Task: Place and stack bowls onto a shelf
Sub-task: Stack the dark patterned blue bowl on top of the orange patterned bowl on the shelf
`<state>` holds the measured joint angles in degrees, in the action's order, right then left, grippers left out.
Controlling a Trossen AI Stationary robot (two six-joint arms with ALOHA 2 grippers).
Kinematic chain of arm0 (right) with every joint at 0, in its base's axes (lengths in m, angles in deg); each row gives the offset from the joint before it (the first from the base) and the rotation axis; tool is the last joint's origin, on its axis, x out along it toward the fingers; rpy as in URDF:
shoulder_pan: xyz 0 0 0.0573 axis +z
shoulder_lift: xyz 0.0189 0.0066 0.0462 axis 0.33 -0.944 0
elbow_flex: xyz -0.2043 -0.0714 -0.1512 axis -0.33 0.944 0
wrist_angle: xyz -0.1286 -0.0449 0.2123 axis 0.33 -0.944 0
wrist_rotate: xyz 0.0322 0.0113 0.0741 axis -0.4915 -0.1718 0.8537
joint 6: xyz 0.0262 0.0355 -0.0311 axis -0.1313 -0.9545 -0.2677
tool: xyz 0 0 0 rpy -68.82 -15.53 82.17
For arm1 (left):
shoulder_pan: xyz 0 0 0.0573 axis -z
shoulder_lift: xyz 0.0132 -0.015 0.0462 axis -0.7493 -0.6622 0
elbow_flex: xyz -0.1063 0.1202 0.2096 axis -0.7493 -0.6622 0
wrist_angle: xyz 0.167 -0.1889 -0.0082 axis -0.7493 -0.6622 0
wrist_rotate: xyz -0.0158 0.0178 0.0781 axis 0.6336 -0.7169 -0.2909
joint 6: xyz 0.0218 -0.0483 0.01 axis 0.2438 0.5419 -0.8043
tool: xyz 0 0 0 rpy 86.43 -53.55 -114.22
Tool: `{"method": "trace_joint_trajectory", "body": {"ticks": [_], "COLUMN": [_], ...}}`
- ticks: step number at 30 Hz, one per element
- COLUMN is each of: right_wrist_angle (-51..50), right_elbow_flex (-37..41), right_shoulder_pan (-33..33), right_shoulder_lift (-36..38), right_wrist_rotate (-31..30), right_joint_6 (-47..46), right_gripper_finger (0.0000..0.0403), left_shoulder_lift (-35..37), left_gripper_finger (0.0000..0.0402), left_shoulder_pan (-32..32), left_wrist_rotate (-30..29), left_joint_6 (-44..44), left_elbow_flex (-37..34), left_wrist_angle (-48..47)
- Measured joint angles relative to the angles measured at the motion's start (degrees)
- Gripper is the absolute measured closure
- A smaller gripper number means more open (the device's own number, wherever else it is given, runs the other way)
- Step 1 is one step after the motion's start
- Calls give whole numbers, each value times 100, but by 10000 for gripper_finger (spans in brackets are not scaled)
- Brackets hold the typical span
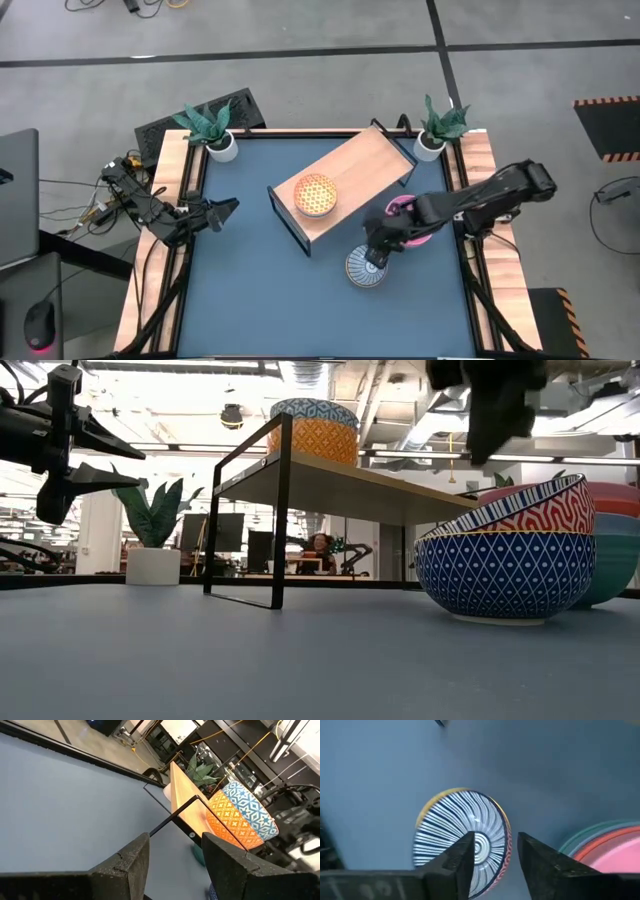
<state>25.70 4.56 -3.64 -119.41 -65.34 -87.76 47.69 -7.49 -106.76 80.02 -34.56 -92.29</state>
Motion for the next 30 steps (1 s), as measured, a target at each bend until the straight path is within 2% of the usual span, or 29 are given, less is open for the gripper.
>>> {"method": "trace_joint_trajectory", "body": {"ticks": [7, 16, 23, 26, 30], "right_wrist_angle": [-49, -318, -444, -519, -585], "right_elbow_flex": [0, 2, -4, -48, -205], "right_shoulder_pan": [6, 8, 53, 93, 82], "right_shoulder_lift": [-590, -769, -1167, -1290, -1320], "right_wrist_rotate": [26, 53, 595, 639, 616], "right_joint_6": [130, 153, 345, 351, 364], "right_gripper_finger": [220, 237, 252, 275, 348], "left_shoulder_lift": [0, 0, 1, 2, 1], "left_gripper_finger": [236, 236, 236, 236, 236], "left_shoulder_pan": [0, 0, 0, 0, 0], "left_wrist_rotate": [1, 1, -47, -92, -138], "left_joint_6": [-2, -5, -96, -101, -66], "left_elbow_flex": [0, 0, 0, 0, 0], "left_wrist_angle": [-5, -98, -111, -122, -129]}}
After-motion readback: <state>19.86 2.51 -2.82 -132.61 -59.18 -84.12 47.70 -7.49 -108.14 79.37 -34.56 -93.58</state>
